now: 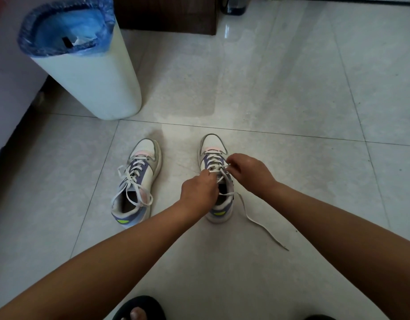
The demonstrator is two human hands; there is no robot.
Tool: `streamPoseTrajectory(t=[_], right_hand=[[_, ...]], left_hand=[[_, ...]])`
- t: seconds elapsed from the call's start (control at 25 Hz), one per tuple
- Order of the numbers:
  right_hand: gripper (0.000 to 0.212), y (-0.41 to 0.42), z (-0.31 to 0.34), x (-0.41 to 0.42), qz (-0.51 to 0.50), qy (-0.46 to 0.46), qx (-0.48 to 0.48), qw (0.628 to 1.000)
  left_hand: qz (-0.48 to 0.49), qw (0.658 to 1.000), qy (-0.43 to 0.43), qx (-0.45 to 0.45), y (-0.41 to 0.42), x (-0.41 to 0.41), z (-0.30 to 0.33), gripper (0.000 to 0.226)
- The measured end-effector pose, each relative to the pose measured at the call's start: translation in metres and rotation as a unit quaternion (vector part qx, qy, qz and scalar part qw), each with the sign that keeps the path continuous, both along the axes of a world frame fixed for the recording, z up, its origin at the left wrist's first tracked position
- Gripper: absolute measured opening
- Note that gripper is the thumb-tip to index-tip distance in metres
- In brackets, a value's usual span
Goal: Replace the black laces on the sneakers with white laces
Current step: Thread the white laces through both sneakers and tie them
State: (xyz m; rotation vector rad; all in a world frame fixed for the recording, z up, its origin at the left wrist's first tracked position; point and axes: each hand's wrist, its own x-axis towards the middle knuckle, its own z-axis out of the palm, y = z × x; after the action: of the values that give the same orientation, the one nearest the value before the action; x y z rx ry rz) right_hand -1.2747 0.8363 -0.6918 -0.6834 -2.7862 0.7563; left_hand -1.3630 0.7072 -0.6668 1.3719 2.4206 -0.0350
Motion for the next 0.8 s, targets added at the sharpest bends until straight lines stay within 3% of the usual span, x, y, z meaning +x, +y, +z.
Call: streamPoseTrajectory(t=[0.08, 0.12, 0.16, 0.24, 0.28, 0.32, 0.36, 0.44, 0.6, 0.68, 0.8], right_hand=[[0.009, 0.0, 0.001, -0.003, -0.027, 0.029, -0.019, 0.999], [0.01, -0.001, 0.004, -0.007, -0.09, 0.034, -0.106, 0.99], [0.011, 0.0, 0.009, -0.011, -0.173, 0.05, -0.249, 0.952], [0.014, -0.001, 0.017, -0.018, -0.295, 0.091, -0.558, 0.77], [0.016, -0.002, 0.018, -0.02, -0.316, 0.09, -0.639, 0.696], [0.02, -0.002, 0.017, -0.02, -0.321, 0.075, -0.67, 0.665], [0.023, -0.003, 0.015, -0.02, -0.319, 0.055, -0.677, 0.661], [0.023, -0.005, 0.014, -0.019, -0.316, 0.029, -0.655, 0.685], [0.025, 0.0, 0.018, -0.008, -0.234, 0.009, -0.554, 0.799], [0.029, 0.001, 0.018, -0.003, -0.205, -0.018, -0.507, 0.837], [0.021, -0.001, 0.016, -0.003, -0.236, -0.028, -0.473, 0.849]], left_hand=[[-0.002, 1.0, 0.0, 0.002, -0.001, -0.001, 0.0, 0.027], [-0.004, 1.0, 0.001, 0.005, -0.001, 0.0, 0.001, 0.026], [-0.008, 1.0, 0.004, 0.008, -0.002, 0.0, 0.001, 0.026], [-0.011, 1.0, 0.007, 0.012, -0.003, 0.0, 0.0, 0.026], [-0.01, 1.0, 0.007, 0.012, -0.003, 0.0, 0.0, 0.026], [-0.008, 1.0, 0.006, 0.011, -0.004, 0.001, 0.0, 0.026], [-0.007, 1.0, 0.005, 0.01, -0.003, 0.001, 0.0, 0.026], [-0.006, 1.0, 0.002, 0.009, -0.003, 0.002, 0.001, 0.026], [0.004, 1.0, -0.01, 0.003, -0.004, 0.003, 0.004, 0.026], [0.002, 1.0, -0.011, 0.005, -0.006, 0.004, 0.006, 0.026], [0.002, 1.0, -0.01, 0.003, -0.007, 0.004, 0.006, 0.026]])
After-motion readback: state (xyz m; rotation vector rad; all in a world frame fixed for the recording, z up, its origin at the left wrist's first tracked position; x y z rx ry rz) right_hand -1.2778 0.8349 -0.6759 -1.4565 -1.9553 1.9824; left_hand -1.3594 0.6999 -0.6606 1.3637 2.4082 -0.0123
